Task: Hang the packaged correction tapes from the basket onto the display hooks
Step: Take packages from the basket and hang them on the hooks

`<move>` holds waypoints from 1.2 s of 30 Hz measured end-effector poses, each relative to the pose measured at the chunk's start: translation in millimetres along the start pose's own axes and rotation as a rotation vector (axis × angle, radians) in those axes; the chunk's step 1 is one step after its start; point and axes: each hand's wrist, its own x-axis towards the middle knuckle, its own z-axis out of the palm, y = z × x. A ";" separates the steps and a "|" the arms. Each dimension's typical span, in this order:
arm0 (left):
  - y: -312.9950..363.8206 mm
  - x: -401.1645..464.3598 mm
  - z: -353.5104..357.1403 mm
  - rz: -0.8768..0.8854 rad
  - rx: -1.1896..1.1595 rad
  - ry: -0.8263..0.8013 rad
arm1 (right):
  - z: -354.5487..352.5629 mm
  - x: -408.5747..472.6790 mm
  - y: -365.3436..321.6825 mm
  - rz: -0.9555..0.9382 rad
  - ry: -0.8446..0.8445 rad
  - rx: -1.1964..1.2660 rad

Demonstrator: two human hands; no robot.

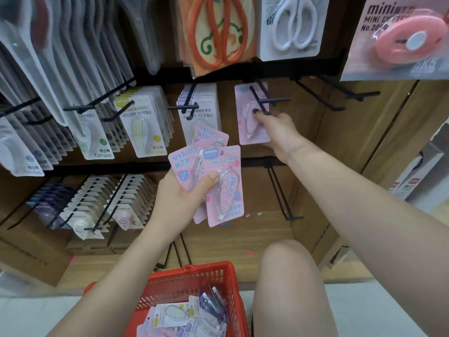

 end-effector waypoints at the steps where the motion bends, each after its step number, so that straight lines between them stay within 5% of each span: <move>1: 1.6 0.8 1.4 0.002 -0.023 -0.014 | 2.1 6.0 -1.7 0.025 -0.001 -0.008; 10: 9.6 6.2 15.7 0.001 -0.101 -0.048 | -0.9 -21.5 11.1 0.095 0.099 -0.156; 14: 7.2 7.1 19.8 -0.029 -0.112 -0.033 | -4.6 -78.4 19.3 0.062 -0.020 0.026; 18: 8.3 7.3 20.8 -0.047 -0.185 -0.017 | -13.7 -128.7 33.6 -0.047 -0.209 -0.080; 27: 13.2 4.0 24.6 -0.056 -0.250 -0.045 | -19.7 -135.3 51.0 -0.052 -0.339 0.064; 36: 9.1 3.0 19.9 -0.113 -0.240 0.002 | -48.0 -134.3 41.5 -0.317 -0.179 0.184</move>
